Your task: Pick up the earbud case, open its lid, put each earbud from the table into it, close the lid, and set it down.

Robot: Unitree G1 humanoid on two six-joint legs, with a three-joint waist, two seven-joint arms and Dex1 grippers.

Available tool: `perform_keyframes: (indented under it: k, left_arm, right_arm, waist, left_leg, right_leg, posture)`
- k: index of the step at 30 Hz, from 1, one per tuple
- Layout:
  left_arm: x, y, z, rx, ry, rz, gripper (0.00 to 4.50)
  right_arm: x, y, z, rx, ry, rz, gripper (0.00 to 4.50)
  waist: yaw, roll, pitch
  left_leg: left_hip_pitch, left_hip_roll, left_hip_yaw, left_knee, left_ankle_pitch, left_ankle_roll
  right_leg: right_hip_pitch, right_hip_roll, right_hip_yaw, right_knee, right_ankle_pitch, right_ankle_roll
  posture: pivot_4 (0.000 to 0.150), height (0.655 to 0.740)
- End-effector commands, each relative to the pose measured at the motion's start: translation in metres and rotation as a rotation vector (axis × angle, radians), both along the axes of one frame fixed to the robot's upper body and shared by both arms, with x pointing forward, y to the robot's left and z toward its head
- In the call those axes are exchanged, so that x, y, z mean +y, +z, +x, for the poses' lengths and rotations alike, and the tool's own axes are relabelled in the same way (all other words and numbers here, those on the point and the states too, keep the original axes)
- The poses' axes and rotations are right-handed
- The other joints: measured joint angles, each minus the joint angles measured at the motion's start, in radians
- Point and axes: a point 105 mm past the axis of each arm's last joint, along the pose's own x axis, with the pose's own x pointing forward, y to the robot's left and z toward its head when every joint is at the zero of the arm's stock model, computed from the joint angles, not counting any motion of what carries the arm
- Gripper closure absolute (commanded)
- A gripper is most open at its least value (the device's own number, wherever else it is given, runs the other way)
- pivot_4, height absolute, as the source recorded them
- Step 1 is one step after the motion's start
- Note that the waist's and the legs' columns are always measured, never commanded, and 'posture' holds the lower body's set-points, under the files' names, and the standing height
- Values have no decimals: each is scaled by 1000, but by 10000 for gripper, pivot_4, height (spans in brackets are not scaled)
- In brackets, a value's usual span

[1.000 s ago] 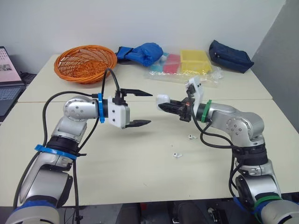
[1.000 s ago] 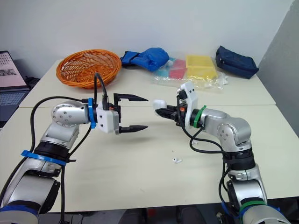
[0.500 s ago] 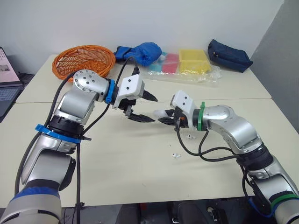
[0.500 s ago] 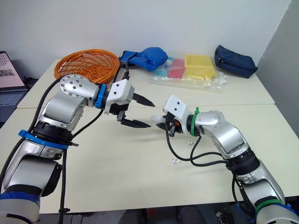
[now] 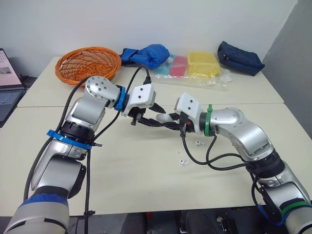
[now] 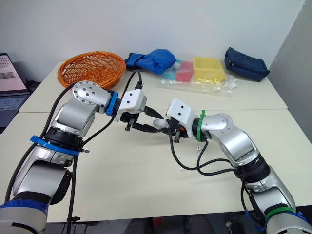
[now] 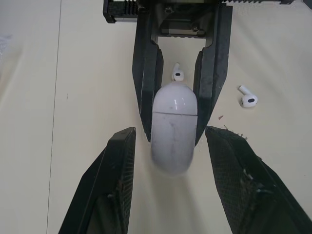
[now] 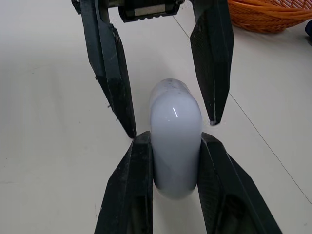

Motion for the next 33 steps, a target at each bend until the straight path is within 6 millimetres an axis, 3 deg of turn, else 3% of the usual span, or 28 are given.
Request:
perform_keyframes:
  k: [1, 5, 22, 27, 33]
  left_arm:
    - [-1, 17, 1, -47, -11, -15, 23554]
    - [2, 15, -2, -39, -21, 9, 32203]
    - [-1, 16, -2, -86, -36, 59, 32630]
    - [0, 16, 2, -83, -6, 70, 17743]
    - [0, 21, 3, -100, -1, 98, 17743]
  right_arm:
    - [3, 16, -4, -67, 30, 12, 37024]
    - [3, 15, -3, -72, 29, 5, 37024]
    - [1, 10, -2, -125, 52, -76, 37024]
    - [0, 10, -2, -126, 53, -81, 37024]
    - [-2, 6, -2, -137, 55, -126, 37024]
  waist:
    - [0, 0, 0]
    - [0, 0, 0]
    - [0, 0, 0]
    - [0, 0, 0]
    - [1, 0, 0]
  left_leg:
    - [0, 0, 0, 0, 0, 0]
    - [0, 0, 0, 0, 0, 0]
    - [0, 0, 0, 0, 0, 0]
    - [0, 0, 0, 0, 0, 0]
    - [0, 0, 0, 0, 0, 0]
  right_leg:
    - [0, 0, 0, 0, 0, 0]
    - [0, 0, 0, 0, 0, 0]
    - [0, 0, 0, 0, 0, 0]
    - [0, 0, 0, 0, 0, 0]
    - [0, 0, 0, 0, 0, 0]
  posture:
    - [1500, 7400]
    - [1500, 7400]
    - [1500, 7400]
    - [1500, 7400]
    - [1500, 7400]
